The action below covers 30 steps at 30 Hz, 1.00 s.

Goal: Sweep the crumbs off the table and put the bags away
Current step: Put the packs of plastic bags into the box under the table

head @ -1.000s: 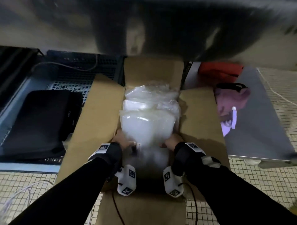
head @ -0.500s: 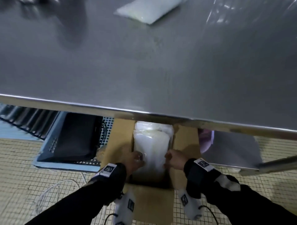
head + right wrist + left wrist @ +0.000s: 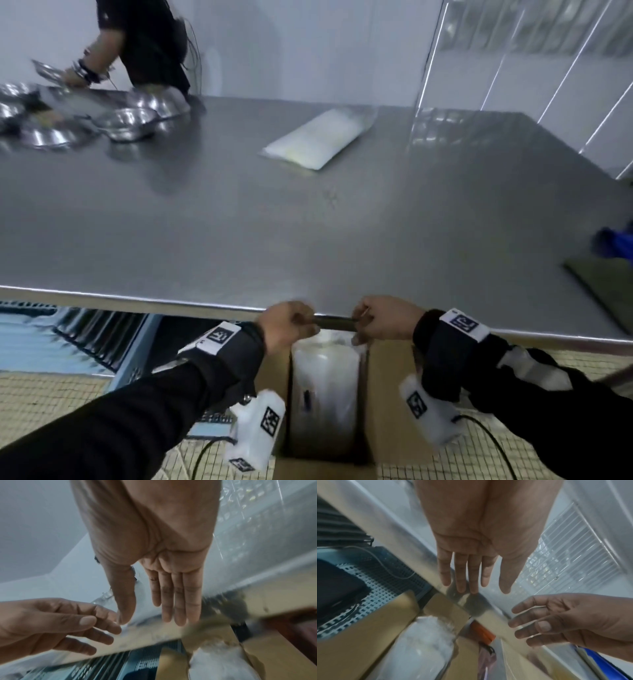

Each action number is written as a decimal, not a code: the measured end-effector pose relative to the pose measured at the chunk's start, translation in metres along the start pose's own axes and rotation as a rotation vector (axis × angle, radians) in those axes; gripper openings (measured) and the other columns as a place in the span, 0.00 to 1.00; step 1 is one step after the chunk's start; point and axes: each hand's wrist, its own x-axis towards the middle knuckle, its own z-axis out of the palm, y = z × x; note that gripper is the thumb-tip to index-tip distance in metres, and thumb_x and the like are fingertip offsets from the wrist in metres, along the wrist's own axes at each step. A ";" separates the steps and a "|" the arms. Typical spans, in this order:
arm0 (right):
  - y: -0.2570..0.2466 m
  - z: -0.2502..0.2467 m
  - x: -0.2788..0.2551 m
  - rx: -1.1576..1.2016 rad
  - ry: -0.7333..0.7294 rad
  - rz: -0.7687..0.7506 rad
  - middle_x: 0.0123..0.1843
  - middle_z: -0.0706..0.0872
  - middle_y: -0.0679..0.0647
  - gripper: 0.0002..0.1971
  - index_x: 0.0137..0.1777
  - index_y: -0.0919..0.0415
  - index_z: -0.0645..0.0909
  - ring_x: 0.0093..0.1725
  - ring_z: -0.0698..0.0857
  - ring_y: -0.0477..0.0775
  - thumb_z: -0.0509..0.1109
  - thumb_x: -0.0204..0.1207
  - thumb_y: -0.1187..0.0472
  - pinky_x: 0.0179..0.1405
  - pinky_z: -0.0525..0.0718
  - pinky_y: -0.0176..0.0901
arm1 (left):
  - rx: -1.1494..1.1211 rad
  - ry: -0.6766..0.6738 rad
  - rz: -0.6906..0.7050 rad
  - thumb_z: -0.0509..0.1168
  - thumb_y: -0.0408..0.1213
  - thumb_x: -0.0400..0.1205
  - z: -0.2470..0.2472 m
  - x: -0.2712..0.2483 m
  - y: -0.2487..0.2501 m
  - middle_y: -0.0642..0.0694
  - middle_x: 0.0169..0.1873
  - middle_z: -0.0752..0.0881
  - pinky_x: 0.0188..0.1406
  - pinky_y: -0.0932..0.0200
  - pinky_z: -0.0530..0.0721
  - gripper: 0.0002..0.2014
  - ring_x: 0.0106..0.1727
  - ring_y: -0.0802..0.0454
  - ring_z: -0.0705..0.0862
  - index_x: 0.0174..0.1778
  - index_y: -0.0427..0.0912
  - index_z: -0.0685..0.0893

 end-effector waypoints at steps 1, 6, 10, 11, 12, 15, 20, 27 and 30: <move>-0.003 -0.010 0.005 0.033 0.021 -0.004 0.57 0.86 0.55 0.23 0.61 0.59 0.77 0.52 0.82 0.54 0.78 0.67 0.60 0.46 0.79 0.41 | 0.004 0.024 0.009 0.70 0.35 0.77 -0.010 0.007 0.007 0.49 0.42 0.81 0.37 0.81 0.72 0.15 0.48 0.54 0.78 0.58 0.37 0.82; -0.016 -0.066 0.051 0.160 0.049 -0.011 0.62 0.85 0.67 0.22 0.59 0.61 0.75 0.48 0.81 0.56 0.78 0.67 0.64 0.42 0.80 0.43 | 0.040 0.088 0.045 0.69 0.37 0.78 -0.056 0.061 0.040 0.46 0.50 0.81 0.39 0.73 0.72 0.20 0.51 0.55 0.78 0.64 0.35 0.80; -0.024 -0.121 0.115 0.115 0.072 -0.015 0.61 0.86 0.65 0.27 0.65 0.62 0.74 0.48 0.81 0.56 0.79 0.67 0.60 0.50 0.83 0.48 | 0.063 0.174 0.042 0.69 0.39 0.78 -0.093 0.127 0.063 0.42 0.55 0.83 0.49 0.69 0.70 0.20 0.51 0.55 0.77 0.66 0.37 0.79; -0.027 -0.135 0.133 0.121 0.081 -0.015 0.61 0.86 0.65 0.28 0.66 0.62 0.73 0.47 0.81 0.56 0.79 0.67 0.60 0.50 0.83 0.48 | 0.032 0.195 0.037 0.69 0.38 0.78 -0.103 0.146 0.068 0.43 0.52 0.82 0.50 0.67 0.71 0.20 0.51 0.54 0.77 0.65 0.36 0.79; -0.031 -0.152 0.152 0.123 0.095 -0.022 0.59 0.86 0.64 0.28 0.65 0.62 0.74 0.47 0.81 0.56 0.79 0.67 0.60 0.48 0.83 0.47 | -0.011 0.224 0.028 0.69 0.37 0.78 -0.113 0.166 0.072 0.45 0.50 0.81 0.49 0.66 0.72 0.20 0.51 0.54 0.78 0.65 0.35 0.79; -0.041 -0.202 0.210 0.185 0.135 -0.040 0.50 0.82 0.61 0.21 0.58 0.60 0.74 0.46 0.79 0.56 0.78 0.68 0.62 0.41 0.81 0.44 | -0.085 0.328 0.009 0.69 0.37 0.78 -0.142 0.227 0.083 0.45 0.48 0.80 0.48 0.65 0.73 0.19 0.51 0.51 0.78 0.64 0.33 0.79; -0.049 -0.259 0.305 0.328 0.294 -0.155 0.42 0.76 0.53 0.15 0.44 0.60 0.71 0.47 0.75 0.54 0.77 0.69 0.61 0.49 0.81 0.51 | -0.061 0.426 -0.042 0.66 0.43 0.80 -0.172 0.318 0.089 0.40 0.70 0.78 0.70 0.58 0.70 0.26 0.71 0.44 0.76 0.72 0.36 0.72; -0.042 -0.295 0.427 0.736 0.543 -0.098 0.45 0.75 0.53 0.17 0.43 0.57 0.69 0.51 0.73 0.49 0.78 0.69 0.58 0.49 0.68 0.38 | 0.220 0.372 -0.161 0.60 0.50 0.82 -0.196 0.409 0.082 0.42 0.84 0.46 0.82 0.52 0.49 0.39 0.85 0.46 0.45 0.83 0.42 0.46; -0.042 -0.297 0.468 1.041 0.577 0.016 0.46 0.75 0.59 0.29 0.54 0.65 0.71 0.46 0.74 0.53 0.83 0.60 0.54 0.48 0.76 0.49 | 0.368 0.271 -0.190 0.57 0.52 0.83 -0.201 0.427 0.081 0.43 0.84 0.41 0.82 0.49 0.47 0.40 0.84 0.45 0.41 0.83 0.44 0.40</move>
